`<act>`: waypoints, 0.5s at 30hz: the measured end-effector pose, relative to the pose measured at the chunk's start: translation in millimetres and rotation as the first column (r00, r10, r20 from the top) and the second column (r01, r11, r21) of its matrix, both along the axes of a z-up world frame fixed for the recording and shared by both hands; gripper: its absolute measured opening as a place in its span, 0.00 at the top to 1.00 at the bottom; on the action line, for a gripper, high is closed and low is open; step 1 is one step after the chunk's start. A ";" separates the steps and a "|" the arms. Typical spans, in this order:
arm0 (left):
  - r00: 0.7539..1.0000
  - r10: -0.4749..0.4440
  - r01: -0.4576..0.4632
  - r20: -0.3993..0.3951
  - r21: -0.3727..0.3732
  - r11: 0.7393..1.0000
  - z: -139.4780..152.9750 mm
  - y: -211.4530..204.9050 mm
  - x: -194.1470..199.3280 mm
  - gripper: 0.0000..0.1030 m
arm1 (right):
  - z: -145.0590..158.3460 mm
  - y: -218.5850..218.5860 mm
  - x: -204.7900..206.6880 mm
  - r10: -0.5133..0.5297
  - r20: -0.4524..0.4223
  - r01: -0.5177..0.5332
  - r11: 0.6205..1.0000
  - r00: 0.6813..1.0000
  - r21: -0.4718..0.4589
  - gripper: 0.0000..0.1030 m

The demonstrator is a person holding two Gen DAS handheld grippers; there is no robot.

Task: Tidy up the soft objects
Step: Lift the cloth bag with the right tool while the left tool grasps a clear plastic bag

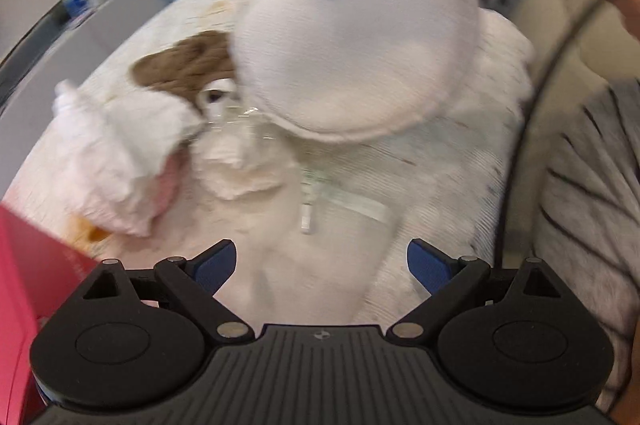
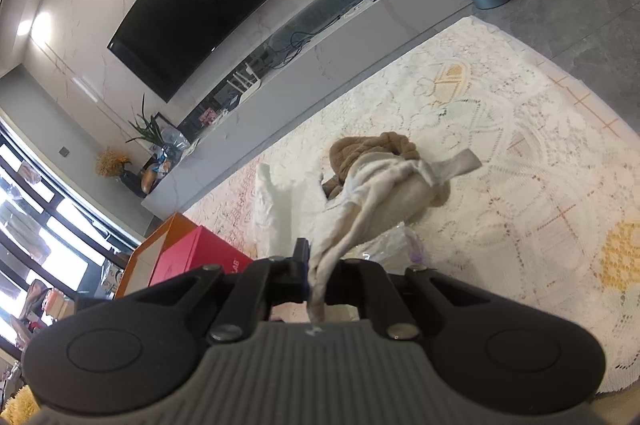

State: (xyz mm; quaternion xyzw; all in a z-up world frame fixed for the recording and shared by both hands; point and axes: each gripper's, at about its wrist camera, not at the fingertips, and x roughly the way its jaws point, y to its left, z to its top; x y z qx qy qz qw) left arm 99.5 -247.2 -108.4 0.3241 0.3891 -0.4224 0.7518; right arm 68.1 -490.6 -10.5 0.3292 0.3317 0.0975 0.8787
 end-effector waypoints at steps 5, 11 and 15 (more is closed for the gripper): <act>1.000 0.002 -0.002 -0.023 0.018 1.000 -16.2 -0.8 11.3 0.00 | -2.3 5.5 1.1 0.025 -0.015 -0.025 1.000 1.000 -0.010 0.97; 0.993 0.100 -0.104 -0.055 -0.067 0.992 -25.8 5.6 33.2 0.00 | 0.4 10.0 0.5 0.033 -0.012 -0.034 0.999 0.999 -0.043 0.97; 0.981 0.152 -0.164 -0.122 -0.096 0.982 -27.5 7.6 41.5 0.00 | 0.4 7.7 -2.2 0.029 -0.009 -0.029 0.999 1.000 -0.039 0.97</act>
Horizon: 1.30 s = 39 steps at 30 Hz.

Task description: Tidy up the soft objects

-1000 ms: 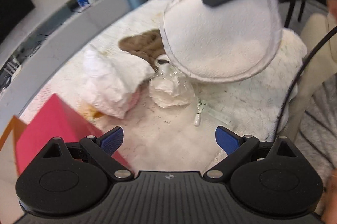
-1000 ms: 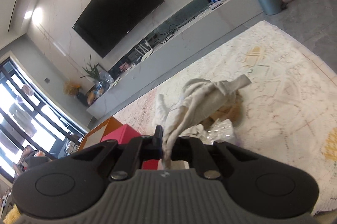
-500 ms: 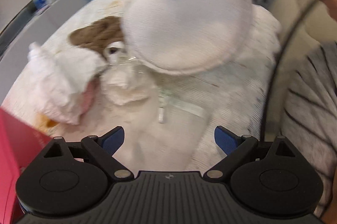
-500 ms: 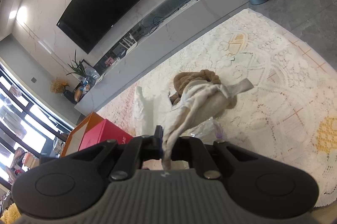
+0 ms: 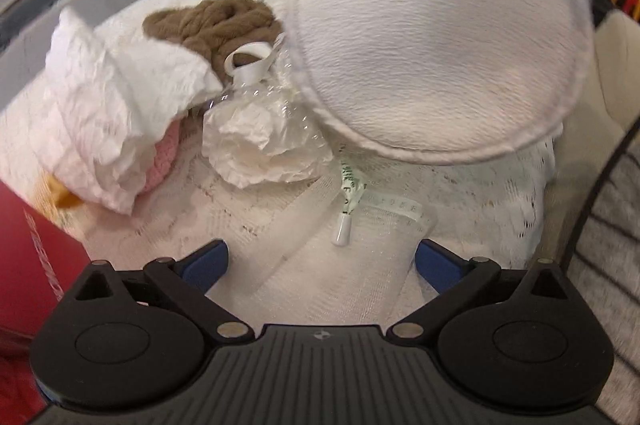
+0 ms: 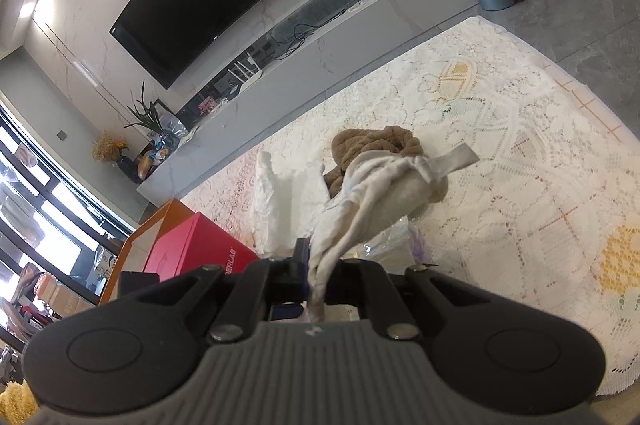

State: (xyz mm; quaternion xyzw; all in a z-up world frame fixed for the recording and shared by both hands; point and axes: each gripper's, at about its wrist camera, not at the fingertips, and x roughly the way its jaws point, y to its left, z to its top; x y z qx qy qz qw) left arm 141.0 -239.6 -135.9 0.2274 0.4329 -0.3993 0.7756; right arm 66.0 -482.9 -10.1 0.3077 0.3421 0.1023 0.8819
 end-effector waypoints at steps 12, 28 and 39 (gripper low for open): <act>0.999 0.032 -0.030 0.020 -0.075 0.997 16.1 10.9 -15.4 0.77 | -0.2 -1.5 -0.9 -0.014 -0.004 0.014 1.000 1.000 0.005 0.97; 0.990 0.141 -0.140 -0.002 -0.131 0.981 57.2 37.1 -30.0 0.97 | -0.2 -2.8 -1.8 -0.031 0.001 0.031 0.999 1.000 0.012 0.96; 0.973 0.217 -0.232 -0.084 -0.304 0.924 107.1 79.5 -35.6 0.97 | 10.4 -2.3 -7.4 -0.051 0.051 0.052 0.999 0.997 -0.011 0.96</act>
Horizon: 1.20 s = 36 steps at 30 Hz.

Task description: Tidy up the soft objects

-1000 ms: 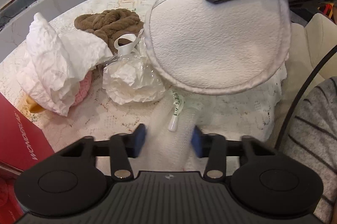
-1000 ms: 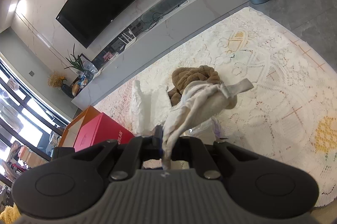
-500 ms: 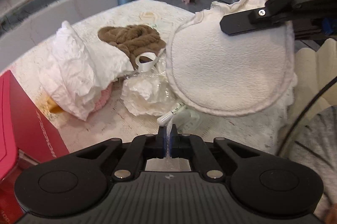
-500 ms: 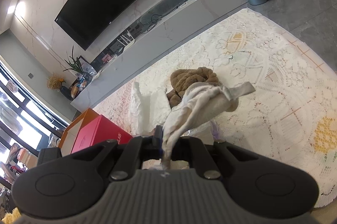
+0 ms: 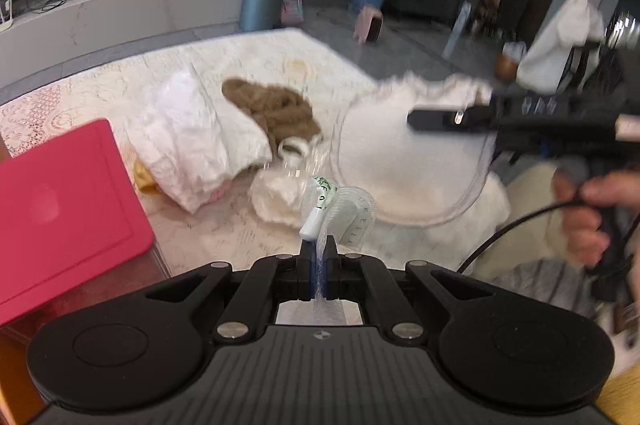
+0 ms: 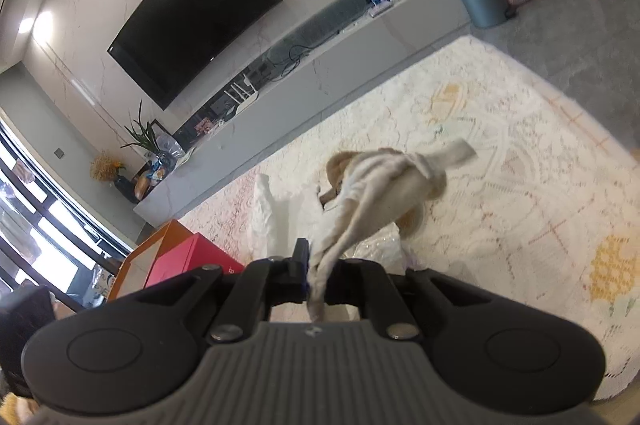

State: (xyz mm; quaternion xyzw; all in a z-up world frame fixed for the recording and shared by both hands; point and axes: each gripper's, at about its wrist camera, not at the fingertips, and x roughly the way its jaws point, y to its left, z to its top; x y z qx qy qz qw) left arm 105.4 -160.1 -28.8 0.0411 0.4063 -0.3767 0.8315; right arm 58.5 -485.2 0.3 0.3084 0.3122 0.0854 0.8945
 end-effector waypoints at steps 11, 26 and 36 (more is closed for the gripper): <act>0.971 0.235 -0.231 0.033 -0.085 0.969 52.5 43.0 45.7 0.97 | 58.1 17.3 8.9 -0.056 0.038 0.061 0.987 0.998 -0.148 0.96; 0.782 0.593 -0.581 0.189 -0.121 0.805 106.3 163.2 113.9 0.97 | 173.8 123.6 163.1 0.052 0.049 -0.050 0.998 0.997 -0.038 0.97; 0.702 0.709 -0.684 0.067 -0.213 0.697 82.7 266.5 87.7 0.97 | 147.8 287.1 194.3 0.314 0.003 -0.313 0.946 0.949 -0.085 0.97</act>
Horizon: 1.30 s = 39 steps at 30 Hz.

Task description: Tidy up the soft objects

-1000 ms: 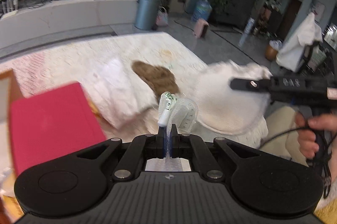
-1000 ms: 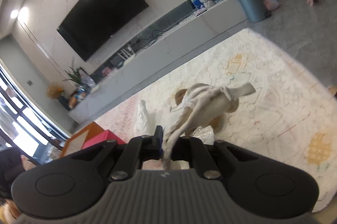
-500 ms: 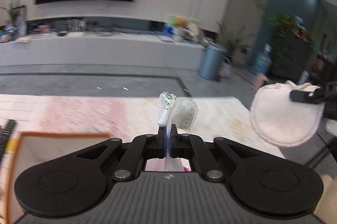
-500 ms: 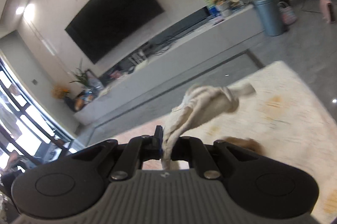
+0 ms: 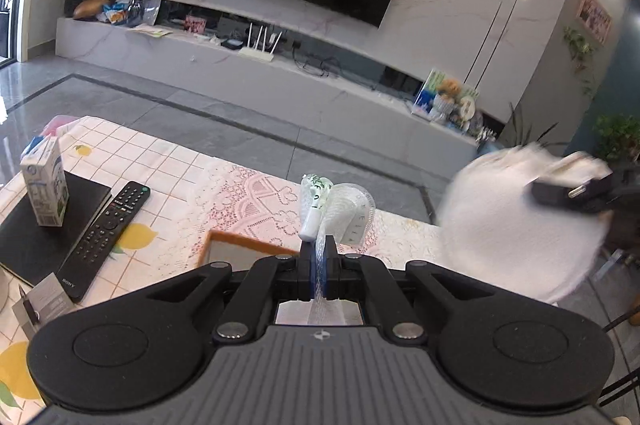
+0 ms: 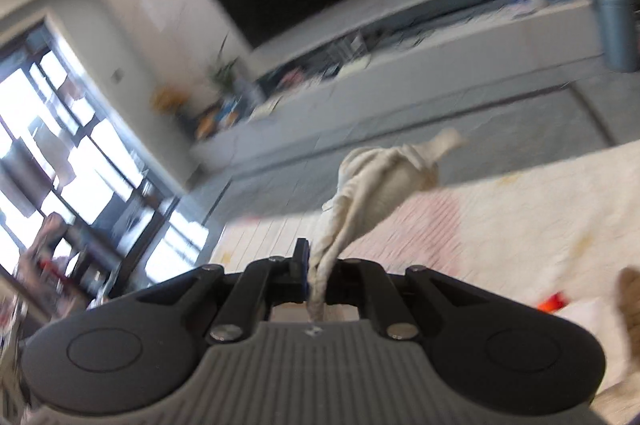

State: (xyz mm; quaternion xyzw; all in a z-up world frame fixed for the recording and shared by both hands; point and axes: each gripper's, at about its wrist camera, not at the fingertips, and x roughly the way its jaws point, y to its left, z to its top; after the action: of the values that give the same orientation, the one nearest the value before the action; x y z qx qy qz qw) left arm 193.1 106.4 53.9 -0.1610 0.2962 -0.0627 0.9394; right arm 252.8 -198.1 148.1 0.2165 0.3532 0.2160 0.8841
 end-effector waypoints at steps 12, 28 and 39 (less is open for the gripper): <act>0.997 -0.044 0.034 -0.064 -0.156 0.987 -59.7 17.1 5.9 0.97 | -99.3 97.2 -4.7 0.192 -0.162 -0.227 0.946 0.968 -0.233 0.97; 0.987 -0.052 0.060 -0.153 0.047 0.997 -82.8 -1.0 19.0 0.28 | -111.3 101.0 11.1 0.184 -0.211 -0.256 0.881 0.960 -0.398 0.97; 0.997 0.015 -0.017 0.070 0.026 1.000 -43.3 12.5 -21.2 0.08 | -114.4 108.4 9.0 0.232 -0.209 -0.299 0.867 0.950 -0.399 0.97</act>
State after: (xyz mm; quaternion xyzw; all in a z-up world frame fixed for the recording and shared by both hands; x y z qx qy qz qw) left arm 171.9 118.8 10.6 -0.1486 0.2628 -0.0569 0.9516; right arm 261.8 -89.7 33.7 -0.0163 0.4853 0.2363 0.8416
